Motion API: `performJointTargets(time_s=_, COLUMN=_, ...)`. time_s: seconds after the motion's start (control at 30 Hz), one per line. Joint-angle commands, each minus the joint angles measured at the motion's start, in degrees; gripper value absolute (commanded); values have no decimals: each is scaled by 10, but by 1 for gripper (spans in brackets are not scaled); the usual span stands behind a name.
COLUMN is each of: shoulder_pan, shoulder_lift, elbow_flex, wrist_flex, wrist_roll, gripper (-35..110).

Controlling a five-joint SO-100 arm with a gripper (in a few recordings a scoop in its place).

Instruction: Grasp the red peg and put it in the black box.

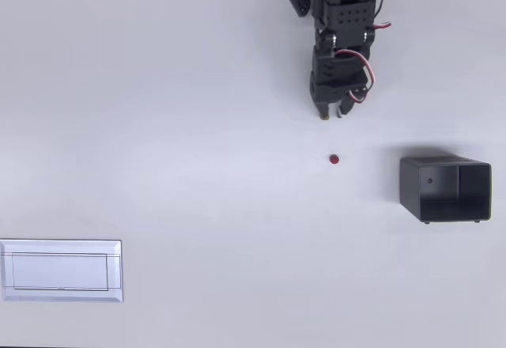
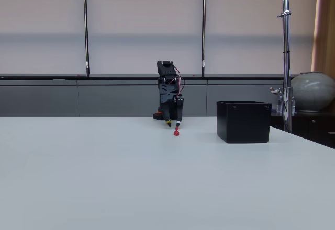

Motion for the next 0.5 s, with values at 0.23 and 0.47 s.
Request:
performJointTargets(time_s=0.23, shoulder_pan=-2, shoulder_lift=182, elbow_flex=7, wrist_flex=-214, wrist_roll=22, gripper=11)
performJointTargets(time_s=0.47, shoulder_pan=1, shoulder_lift=264, elbow_flex=7, wrist_flex=-325, wrist_roll=19, gripper=12)
